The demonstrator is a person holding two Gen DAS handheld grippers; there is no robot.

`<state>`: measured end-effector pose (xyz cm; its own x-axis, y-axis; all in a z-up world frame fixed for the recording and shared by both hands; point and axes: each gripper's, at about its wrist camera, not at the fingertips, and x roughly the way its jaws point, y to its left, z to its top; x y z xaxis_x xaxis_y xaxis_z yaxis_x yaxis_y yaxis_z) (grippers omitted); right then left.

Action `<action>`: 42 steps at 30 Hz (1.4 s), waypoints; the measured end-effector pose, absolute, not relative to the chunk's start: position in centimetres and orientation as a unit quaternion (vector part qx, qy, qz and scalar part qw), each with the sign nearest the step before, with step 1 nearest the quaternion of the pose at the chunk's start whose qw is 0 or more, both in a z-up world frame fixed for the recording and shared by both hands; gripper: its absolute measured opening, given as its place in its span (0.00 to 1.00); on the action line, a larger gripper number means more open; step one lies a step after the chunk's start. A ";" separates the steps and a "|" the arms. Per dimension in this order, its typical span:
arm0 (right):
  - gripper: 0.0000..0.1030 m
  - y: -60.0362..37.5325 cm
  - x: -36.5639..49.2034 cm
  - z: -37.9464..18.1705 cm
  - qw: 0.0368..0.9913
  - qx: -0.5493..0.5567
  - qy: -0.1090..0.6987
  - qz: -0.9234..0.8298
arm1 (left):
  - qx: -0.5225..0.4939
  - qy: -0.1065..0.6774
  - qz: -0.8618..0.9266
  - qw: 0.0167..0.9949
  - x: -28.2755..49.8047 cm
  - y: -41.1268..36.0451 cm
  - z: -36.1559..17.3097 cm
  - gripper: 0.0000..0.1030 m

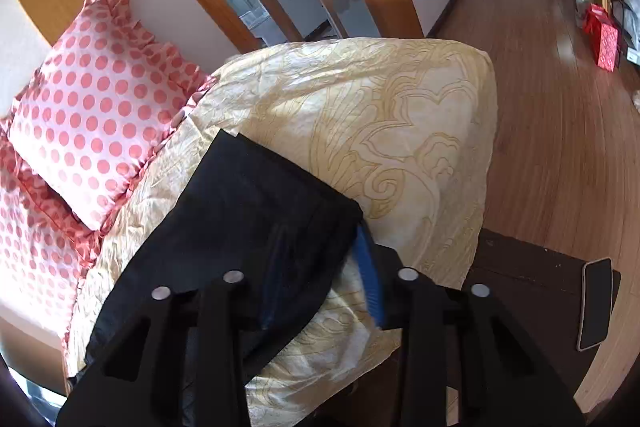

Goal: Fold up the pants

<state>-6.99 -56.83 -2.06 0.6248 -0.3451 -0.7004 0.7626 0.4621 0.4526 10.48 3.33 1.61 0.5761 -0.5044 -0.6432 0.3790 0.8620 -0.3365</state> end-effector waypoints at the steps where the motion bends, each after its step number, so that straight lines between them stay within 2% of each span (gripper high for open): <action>1: 0.18 -56.9 -6.8 -2.2 0.814 0.388 0.271 -0.337 | -0.081 0.386 -0.250 0.884 10.4 3.4 1.6 0.98; 7: 0.14 -56.5 -7.1 -0.4 0.836 0.424 0.212 -0.277 | -0.088 0.378 -0.242 0.889 10.3 4.3 1.9 0.98; 14: 0.14 -52.9 -2.5 3.9 0.862 0.475 0.162 -0.070 | -0.113 0.368 -0.225 0.895 10.3 6.0 2.4 0.98; 24: 0.14 -34.8 10.1 7.1 0.840 0.416 0.259 0.232 | -0.122 0.354 -0.187 0.908 9.1 8.1 3.3 0.98; 28: 0.14 -25.2 12.8 4.1 0.805 0.366 0.349 0.311 | -0.131 0.354 -0.167 0.911 8.7 9.2 3.2 0.98; 32: 0.14 -19.4 13.8 -0.6 0.776 0.327 0.441 0.310 | -0.139 0.354 -0.149 0.913 8.1 10.7 3.1 0.98; 37: 0.14 -19.2 13.5 2.2 0.807 0.303 0.396 0.316 | -0.152 0.346 -0.128 0.917 7.7 12.5 3.0 0.98; 42: 0.14 -17.1 12.9 3.6 0.816 0.268 0.384 0.338 | -0.164 0.341 -0.119 0.918 7.7 13.2 3.0 0.98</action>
<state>12.93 -17.11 3.65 0.4761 0.7579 -0.4460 -0.3468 0.6279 0.6967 7.67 13.24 3.03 0.7397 -0.3298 -0.5866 0.1067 0.9181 -0.3817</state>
